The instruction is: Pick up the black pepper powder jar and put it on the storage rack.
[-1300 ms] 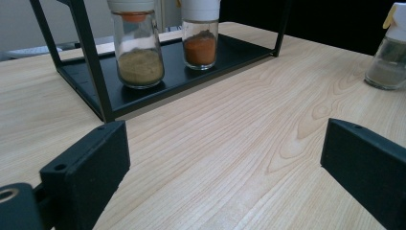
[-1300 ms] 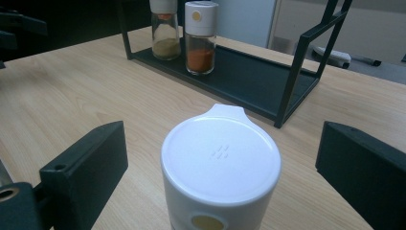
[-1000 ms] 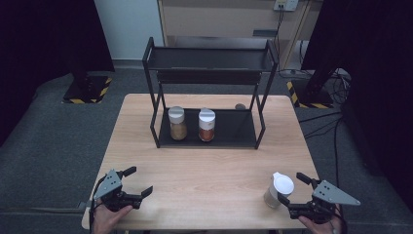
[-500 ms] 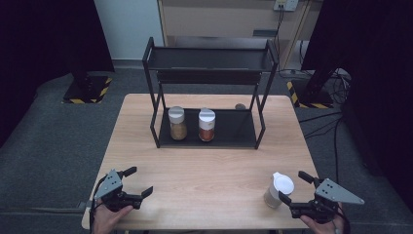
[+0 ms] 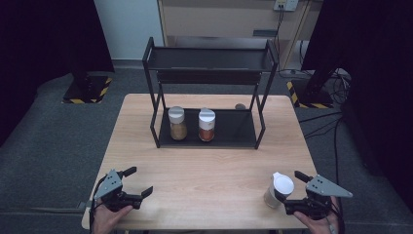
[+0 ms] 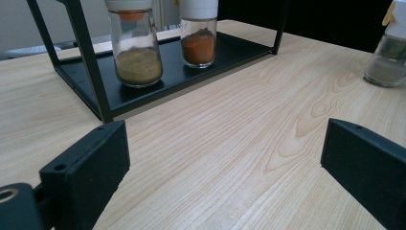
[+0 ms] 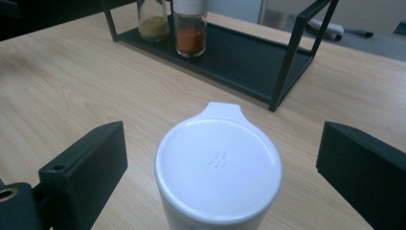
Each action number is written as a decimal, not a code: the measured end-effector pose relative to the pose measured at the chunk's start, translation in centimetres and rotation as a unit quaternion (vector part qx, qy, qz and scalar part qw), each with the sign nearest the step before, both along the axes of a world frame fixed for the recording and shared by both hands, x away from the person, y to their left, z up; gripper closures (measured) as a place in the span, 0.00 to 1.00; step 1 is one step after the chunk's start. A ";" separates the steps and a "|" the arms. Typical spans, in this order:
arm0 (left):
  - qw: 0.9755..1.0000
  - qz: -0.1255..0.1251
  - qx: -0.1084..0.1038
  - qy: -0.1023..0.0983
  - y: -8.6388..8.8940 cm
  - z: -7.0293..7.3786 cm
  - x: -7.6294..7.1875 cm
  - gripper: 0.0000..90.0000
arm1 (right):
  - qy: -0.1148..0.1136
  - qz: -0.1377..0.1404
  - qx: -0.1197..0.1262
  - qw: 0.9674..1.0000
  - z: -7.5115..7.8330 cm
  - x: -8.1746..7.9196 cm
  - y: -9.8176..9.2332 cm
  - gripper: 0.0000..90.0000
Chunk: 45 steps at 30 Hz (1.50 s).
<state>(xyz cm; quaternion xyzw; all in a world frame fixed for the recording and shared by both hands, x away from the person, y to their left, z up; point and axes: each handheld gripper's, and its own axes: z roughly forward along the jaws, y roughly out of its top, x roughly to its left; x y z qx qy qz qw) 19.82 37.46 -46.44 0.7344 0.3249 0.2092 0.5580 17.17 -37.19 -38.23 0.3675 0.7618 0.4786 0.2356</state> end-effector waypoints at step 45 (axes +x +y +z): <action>1.000 -0.001 0.000 -0.001 0.0 0.0 -0.1 0.02 | 0.046 -0.017 -0.034 0.998 -0.4 1.1 2.4 0.34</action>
